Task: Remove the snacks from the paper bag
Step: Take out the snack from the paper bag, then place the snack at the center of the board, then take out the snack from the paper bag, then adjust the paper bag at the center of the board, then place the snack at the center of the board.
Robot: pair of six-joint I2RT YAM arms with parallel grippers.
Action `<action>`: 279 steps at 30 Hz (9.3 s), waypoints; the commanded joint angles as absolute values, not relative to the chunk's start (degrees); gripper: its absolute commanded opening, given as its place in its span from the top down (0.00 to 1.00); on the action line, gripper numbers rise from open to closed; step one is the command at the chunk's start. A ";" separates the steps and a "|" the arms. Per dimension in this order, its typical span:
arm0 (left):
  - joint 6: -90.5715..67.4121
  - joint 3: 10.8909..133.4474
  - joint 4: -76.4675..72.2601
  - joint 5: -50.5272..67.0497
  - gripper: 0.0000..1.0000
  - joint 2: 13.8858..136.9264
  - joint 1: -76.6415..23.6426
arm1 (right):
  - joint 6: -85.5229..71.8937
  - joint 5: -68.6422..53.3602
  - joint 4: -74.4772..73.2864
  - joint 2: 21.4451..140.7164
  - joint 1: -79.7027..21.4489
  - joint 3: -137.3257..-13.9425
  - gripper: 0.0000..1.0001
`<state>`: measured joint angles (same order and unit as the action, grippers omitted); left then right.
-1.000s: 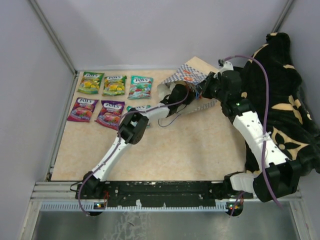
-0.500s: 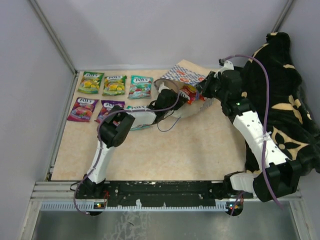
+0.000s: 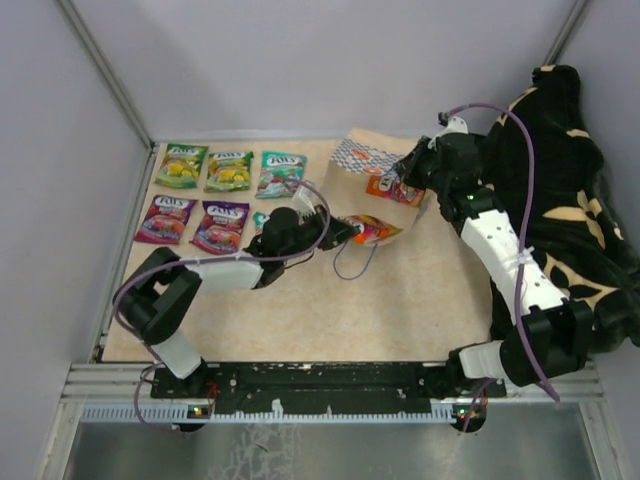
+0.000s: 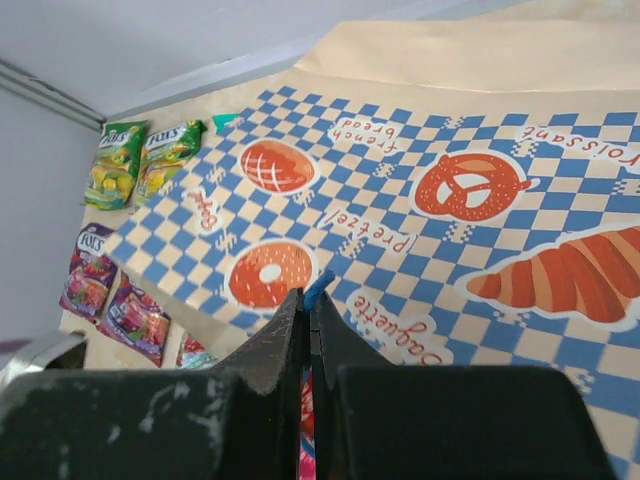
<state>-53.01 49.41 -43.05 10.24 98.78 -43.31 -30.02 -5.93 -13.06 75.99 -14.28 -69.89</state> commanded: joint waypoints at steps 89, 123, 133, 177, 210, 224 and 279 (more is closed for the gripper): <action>-88.03 82.60 -71.00 -11.94 0.00 139.31 -49.33 | -33.85 -11.82 -7.91 69.95 -6.99 -70.79 1.00; -81.87 117.91 -21.03 -13.08 0.00 151.37 -47.61 | -42.99 -1.32 -2.39 66.78 -19.51 -64.17 1.00; -79.97 125.89 -12.28 -9.39 0.00 152.66 -48.46 | -43.59 -2.93 -2.28 67.34 -20.05 -65.04 1.00; -70.50 114.87 -16.95 -16.40 1.00 146.24 -46.33 | -41.06 5.24 -4.15 64.78 -31.73 -66.36 1.00; -45.50 55.58 -45.67 8.17 1.00 91.35 -44.18 | -20.03 8.20 -5.76 81.46 -20.53 -75.86 0.96; -41.15 43.18 -39.26 32.69 1.00 69.01 -39.61 | -18.85 13.43 -13.29 85.26 -16.87 -89.67 0.96; -23.75 51.96 -35.15 31.62 0.00 95.70 -27.78 | -57.38 9.32 -35.53 90.06 8.25 -102.13 0.81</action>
